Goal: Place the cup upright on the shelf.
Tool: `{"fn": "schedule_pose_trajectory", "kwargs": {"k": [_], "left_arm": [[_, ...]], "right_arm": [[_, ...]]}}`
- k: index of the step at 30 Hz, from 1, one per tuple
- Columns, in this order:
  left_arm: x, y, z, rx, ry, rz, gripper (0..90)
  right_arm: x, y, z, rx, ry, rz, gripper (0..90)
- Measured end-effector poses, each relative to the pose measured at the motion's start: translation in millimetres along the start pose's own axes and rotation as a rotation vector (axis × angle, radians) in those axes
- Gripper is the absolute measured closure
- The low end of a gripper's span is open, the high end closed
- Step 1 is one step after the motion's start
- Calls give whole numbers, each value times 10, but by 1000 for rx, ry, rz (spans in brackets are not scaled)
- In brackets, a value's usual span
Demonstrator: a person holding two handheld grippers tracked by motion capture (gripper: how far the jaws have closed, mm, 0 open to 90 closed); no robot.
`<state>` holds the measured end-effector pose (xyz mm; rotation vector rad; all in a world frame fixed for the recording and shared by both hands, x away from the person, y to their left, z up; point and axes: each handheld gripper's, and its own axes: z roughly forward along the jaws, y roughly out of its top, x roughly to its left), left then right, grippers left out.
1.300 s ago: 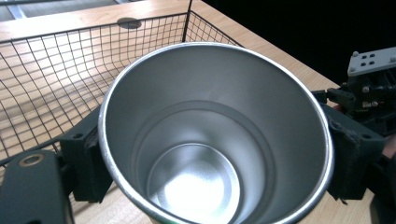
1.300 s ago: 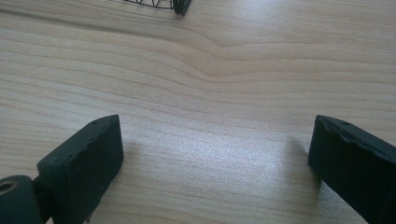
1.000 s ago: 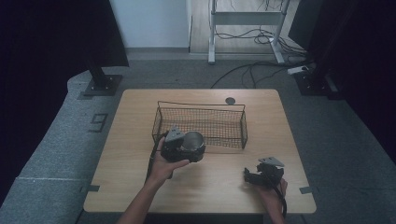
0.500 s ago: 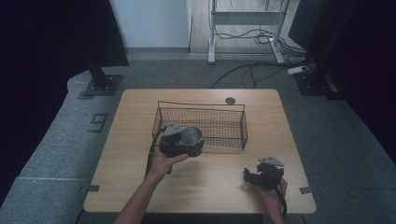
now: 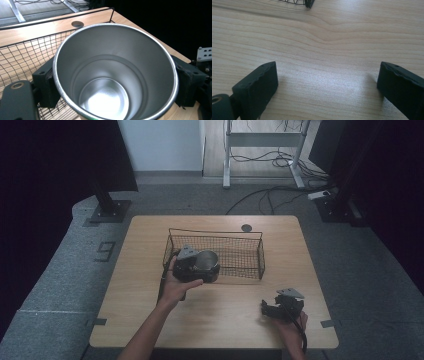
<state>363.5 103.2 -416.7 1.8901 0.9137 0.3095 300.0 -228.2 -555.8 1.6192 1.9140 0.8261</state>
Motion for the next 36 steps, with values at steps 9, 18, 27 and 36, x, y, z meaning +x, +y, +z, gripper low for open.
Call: {"fn": "schedule_pose_trajectory", "kwargs": {"k": [9, 18, 27, 36], "left_arm": [[55, 140, 29, -15, 17, 1, 145], [120, 198, 76, -5, 17, -12, 146], [210, 240, 158, 7, 29, -17, 146], [283, 295, 221, 13, 33, -30, 146]], "right_arm": [[1, 0, 1, -2, -1, 1, 33], [0, -1, 1, -1, -1, -1, 33], [-2, -1, 1, -2, -1, -3, 33], [-2, -2, 2, -3, 0, -2, 33]]}}
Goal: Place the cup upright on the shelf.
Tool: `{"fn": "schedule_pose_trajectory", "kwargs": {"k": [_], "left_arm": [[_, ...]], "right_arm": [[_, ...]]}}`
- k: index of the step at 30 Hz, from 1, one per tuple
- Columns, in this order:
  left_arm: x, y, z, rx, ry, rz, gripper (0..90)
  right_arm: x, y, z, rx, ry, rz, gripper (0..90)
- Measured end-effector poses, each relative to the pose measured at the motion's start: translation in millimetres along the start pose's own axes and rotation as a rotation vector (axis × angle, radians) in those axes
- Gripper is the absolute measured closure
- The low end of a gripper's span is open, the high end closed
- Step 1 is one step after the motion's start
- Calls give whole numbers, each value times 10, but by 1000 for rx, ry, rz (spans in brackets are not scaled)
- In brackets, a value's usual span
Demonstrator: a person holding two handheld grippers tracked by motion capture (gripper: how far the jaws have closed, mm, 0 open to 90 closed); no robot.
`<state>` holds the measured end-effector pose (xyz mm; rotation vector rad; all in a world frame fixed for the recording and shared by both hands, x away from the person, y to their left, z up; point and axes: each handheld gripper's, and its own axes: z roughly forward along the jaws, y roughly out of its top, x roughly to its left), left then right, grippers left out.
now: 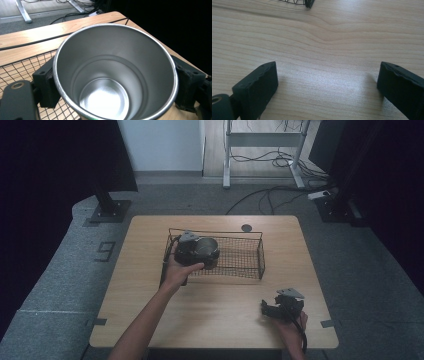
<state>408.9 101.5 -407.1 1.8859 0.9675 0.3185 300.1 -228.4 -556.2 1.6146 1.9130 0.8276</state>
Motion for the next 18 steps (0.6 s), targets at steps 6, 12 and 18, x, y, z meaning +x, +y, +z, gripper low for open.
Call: {"fn": "schedule_pose_trajectory", "kwargs": {"k": [6, 12, 18], "left_arm": [[71, 4, 59, -2, 26, -8, 146], [128, 0, 95, 3, 28, -26, 147], [151, -13, 155, 13, 46, -23, 147]], "right_arm": [[0, 0, 0, 0, 0, 0, 33], [1, 0, -1, 1, 1, 1, 33], [1, 0, -1, 1, 0, 0, 33]]}}
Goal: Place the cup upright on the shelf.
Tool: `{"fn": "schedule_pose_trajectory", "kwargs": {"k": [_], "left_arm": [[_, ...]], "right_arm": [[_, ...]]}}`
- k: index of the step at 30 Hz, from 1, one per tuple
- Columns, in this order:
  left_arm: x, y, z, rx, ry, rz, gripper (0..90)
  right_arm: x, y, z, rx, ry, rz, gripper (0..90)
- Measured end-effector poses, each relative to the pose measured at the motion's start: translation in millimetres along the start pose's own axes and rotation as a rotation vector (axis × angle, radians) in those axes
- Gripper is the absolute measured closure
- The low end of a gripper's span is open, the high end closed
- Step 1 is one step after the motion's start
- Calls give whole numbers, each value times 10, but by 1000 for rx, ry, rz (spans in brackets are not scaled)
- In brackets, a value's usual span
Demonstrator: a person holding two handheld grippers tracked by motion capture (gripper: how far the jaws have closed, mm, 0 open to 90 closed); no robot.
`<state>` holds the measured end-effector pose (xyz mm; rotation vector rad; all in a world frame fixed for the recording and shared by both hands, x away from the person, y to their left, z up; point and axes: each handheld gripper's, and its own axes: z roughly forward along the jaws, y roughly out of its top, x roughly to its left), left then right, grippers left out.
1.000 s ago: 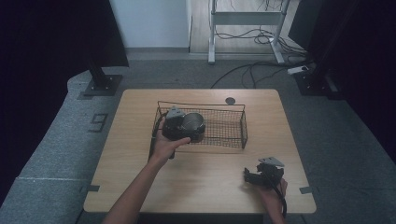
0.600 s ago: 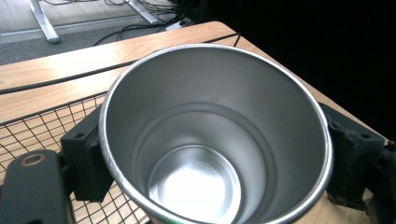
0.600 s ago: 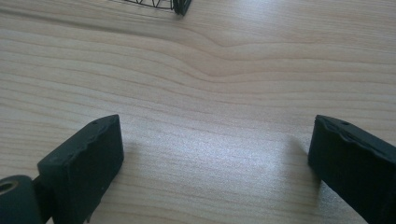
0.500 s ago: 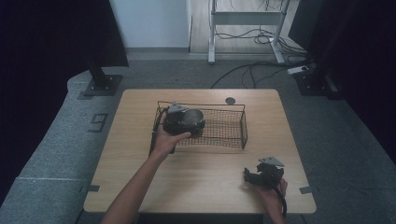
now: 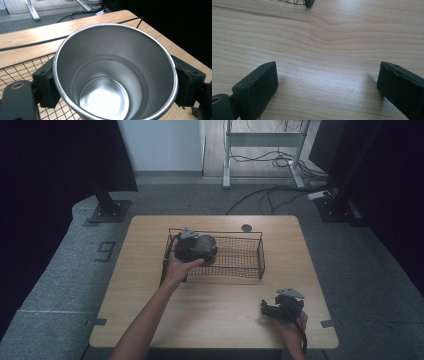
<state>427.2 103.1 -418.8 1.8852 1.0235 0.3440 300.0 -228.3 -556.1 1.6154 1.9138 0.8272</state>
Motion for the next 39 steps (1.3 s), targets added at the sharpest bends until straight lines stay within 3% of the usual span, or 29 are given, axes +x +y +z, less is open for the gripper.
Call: {"fn": "schedule_pose_trajectory", "kwargs": {"k": [16, 39], "left_arm": [[165, -58, 235, 48, 40, -41, 147], [315, -20, 440, 69, 77, -72, 147]], "right_arm": [[0, 0, 0, 0, 0, 0, 33], [-1, 0, 0, 0, 0, 0, 33]]}}
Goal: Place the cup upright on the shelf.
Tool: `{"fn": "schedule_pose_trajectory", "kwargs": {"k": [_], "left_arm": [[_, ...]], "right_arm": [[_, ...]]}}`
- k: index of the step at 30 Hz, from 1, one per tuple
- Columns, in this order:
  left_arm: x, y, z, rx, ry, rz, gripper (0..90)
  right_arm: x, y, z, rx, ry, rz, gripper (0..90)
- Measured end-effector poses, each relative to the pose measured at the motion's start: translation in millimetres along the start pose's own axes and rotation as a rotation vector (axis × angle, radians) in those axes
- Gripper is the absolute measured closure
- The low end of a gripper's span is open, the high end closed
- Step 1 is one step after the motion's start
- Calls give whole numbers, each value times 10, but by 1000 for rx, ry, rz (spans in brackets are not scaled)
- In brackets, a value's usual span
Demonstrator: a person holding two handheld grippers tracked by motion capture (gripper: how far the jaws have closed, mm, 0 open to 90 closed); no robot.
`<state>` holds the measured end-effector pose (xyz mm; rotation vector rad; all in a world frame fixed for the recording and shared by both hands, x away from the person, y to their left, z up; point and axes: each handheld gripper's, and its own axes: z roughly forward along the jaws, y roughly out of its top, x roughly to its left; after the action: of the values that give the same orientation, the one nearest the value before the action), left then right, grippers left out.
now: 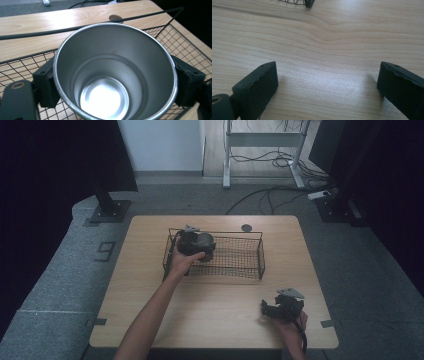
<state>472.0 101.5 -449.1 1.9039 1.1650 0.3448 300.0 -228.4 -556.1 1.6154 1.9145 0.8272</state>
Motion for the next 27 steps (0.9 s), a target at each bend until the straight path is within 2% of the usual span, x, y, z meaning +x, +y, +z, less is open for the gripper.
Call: {"fn": "schedule_pose_trajectory", "kwargs": {"k": [6, 9, 27], "left_arm": [[24, -26, 104, 24, 33, -23, 147], [57, -49, 142, 43, 15, -53, 147], [31, -140, 285, 96, 20, -31, 148]], "right_arm": [[0, 0, 0, 0, 0, 0, 33], [0, 0, 0, 0, 0, 0, 33], [0, 0, 0, 0, 0, 0, 33]]}}
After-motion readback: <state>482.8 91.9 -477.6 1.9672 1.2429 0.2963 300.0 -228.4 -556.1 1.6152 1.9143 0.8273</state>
